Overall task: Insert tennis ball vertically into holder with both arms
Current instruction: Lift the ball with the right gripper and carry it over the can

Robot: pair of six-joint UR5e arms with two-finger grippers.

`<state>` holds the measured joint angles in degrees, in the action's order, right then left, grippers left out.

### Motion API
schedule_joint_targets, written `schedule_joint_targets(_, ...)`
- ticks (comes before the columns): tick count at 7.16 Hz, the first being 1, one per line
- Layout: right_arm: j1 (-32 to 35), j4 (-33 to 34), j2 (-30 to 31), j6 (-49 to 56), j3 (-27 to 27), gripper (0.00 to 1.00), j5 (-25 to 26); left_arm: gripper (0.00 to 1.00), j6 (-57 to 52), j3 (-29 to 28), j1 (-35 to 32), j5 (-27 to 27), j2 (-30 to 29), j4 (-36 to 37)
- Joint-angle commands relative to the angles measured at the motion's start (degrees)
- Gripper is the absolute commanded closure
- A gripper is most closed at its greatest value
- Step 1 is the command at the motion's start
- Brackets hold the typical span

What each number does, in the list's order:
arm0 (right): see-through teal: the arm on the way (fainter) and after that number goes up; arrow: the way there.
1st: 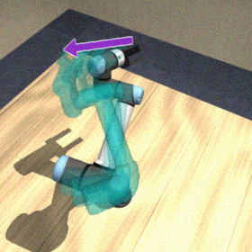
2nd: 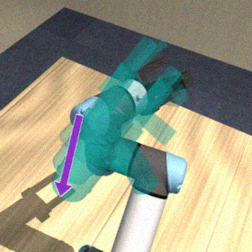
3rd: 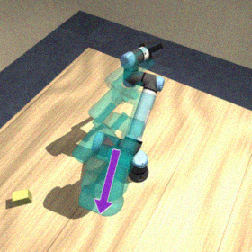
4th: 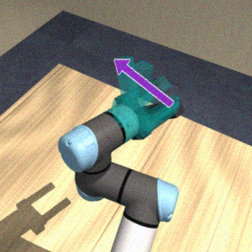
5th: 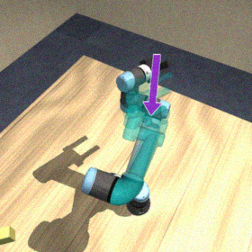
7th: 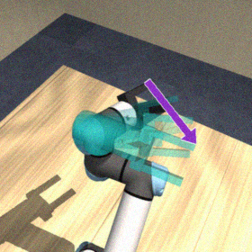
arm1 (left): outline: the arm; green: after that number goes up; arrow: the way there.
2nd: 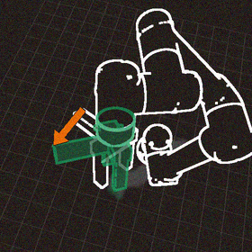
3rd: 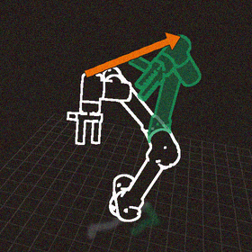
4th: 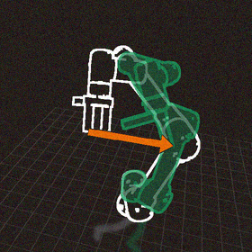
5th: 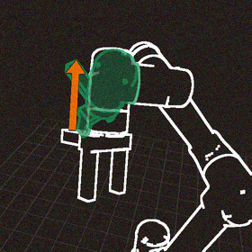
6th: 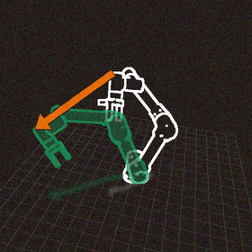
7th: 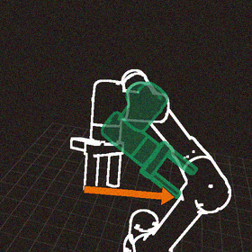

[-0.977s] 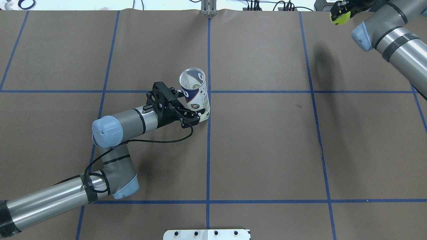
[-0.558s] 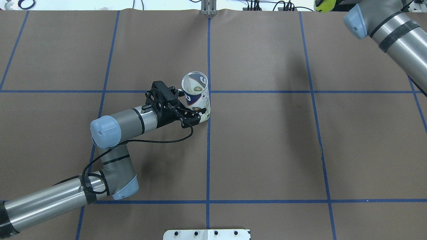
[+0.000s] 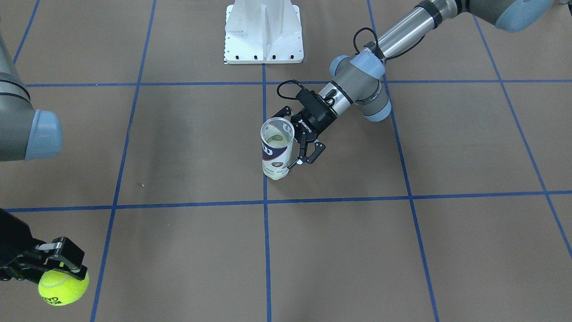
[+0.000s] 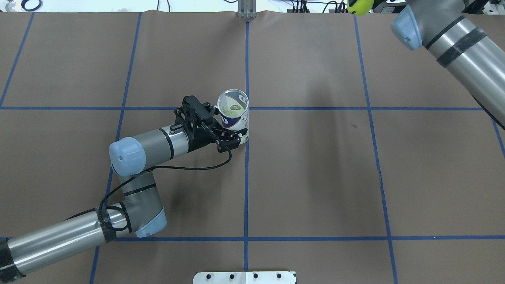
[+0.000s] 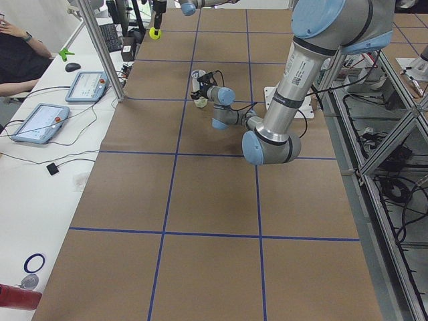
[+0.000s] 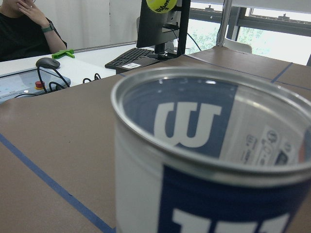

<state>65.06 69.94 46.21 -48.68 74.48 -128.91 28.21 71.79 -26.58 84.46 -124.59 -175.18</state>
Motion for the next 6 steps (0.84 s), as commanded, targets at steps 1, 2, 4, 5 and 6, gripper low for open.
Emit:
schedule_joint_targets(1,-3.79,0.2,-0.06,-9.28,6.09,1.0,-0.11,0.01,0.0,-0.07,0.21,0.0,-0.04,0.01)
schedule_joint_targets(2,-5.28,0.46,-0.15,-12.63,9.16,1.0,-0.2,0.01,0.0,-0.07,0.21,0.0,-0.04,0.01)
schedule_joint_targets(4,-9.49,5.54,-3.9,-19.67,13.93,1.0,0.06,0.01,0.0,-0.07,0.21,0.0,0.14,0.01)
schedule_joint_targets(5,-12.04,7.65,-6.72,-21.87,13.93,1.0,0.58,0.01,0.0,-0.07,0.3,0.0,0.23,0.01)
schedule_joint_targets(6,-14.32,8.02,-8.92,-25.11,13.93,1.0,1.37,0.01,0.0,-0.07,0.3,0.0,0.31,0.01)
